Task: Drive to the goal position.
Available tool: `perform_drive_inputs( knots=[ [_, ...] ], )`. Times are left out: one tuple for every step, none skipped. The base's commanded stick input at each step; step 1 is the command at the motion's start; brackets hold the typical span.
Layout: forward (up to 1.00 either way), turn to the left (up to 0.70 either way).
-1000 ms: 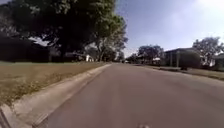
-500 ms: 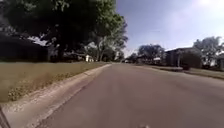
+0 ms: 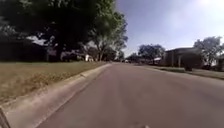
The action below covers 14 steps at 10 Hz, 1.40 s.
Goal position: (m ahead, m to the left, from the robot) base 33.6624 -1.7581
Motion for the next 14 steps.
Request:
perform_drive_inputs(
  knots=[
    [1.00, 0.00],
    [1.00, -0.05],
    [1.00, -0.15],
    [1.00, -0.27],
    [1.00, 0.00],
    [1.00, 0.00],
    [1.00, 0.00],
    [1.00, 0.00],
    [1.00, 0.00],
    [1.00, 0.00],
    [1.00, 0.00],
    [1.00, 0.00],
    [1.00, 0.00],
    [1.00, 0.00]
  ],
)
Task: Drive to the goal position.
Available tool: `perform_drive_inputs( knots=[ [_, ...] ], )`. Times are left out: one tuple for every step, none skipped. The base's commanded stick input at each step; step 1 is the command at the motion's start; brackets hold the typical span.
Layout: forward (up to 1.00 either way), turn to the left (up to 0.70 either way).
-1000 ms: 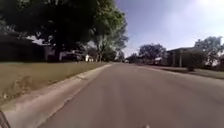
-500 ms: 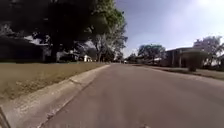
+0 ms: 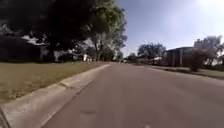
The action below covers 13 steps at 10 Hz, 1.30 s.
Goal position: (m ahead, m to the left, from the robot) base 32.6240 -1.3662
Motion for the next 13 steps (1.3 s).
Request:
perform_drive_inputs(
  knots=[
    [1.00, 0.00],
    [1.00, -0.01],
    [1.00, -0.07],
    [1.00, -0.11],
    [1.00, -0.10],
    [1.00, -0.04],
    [1.00, 0.00],
    [1.00, 0.00],
    [1.00, 0.00],
    [1.00, 0.00],
    [1.00, 0.00],
    [1.00, 0.00],
    [1.00, 0.00]
  ],
)
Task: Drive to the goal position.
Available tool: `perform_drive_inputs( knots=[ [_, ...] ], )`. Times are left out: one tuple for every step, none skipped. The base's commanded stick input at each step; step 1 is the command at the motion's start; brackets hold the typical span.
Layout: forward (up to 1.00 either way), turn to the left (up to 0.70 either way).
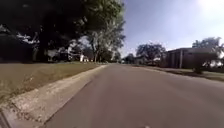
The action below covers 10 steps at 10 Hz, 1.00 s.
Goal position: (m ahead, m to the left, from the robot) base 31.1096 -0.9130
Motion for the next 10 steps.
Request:
perform_drive_inputs(
  knots=[
    [1.00, 0.00],
    [1.00, 0.00],
    [1.00, 0.00],
    [1.00, 0.00],
    [1.00, 0.00],
    [1.00, 0.00],
    [1.00, 0.00],
    [1.00, 0.00],
    [1.00, 0.00],
    [1.00, 0.00]
  ],
)
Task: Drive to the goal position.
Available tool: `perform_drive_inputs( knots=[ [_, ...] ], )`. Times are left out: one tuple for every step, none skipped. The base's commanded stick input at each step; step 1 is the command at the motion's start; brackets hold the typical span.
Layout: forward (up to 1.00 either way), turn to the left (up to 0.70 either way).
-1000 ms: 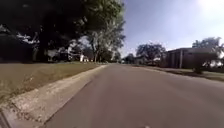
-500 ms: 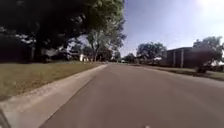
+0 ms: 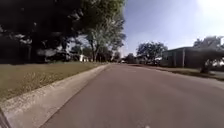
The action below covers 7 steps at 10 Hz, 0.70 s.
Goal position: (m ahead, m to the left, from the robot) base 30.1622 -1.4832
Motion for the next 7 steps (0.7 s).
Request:
perform_drive_inputs(
  knots=[
    [1.00, 0.00],
    [1.00, 0.00],
    [1.00, 0.00],
    [1.00, 0.00],
    [1.00, 0.00],
    [1.00, 0.00],
    [1.00, 0.00]
  ],
)
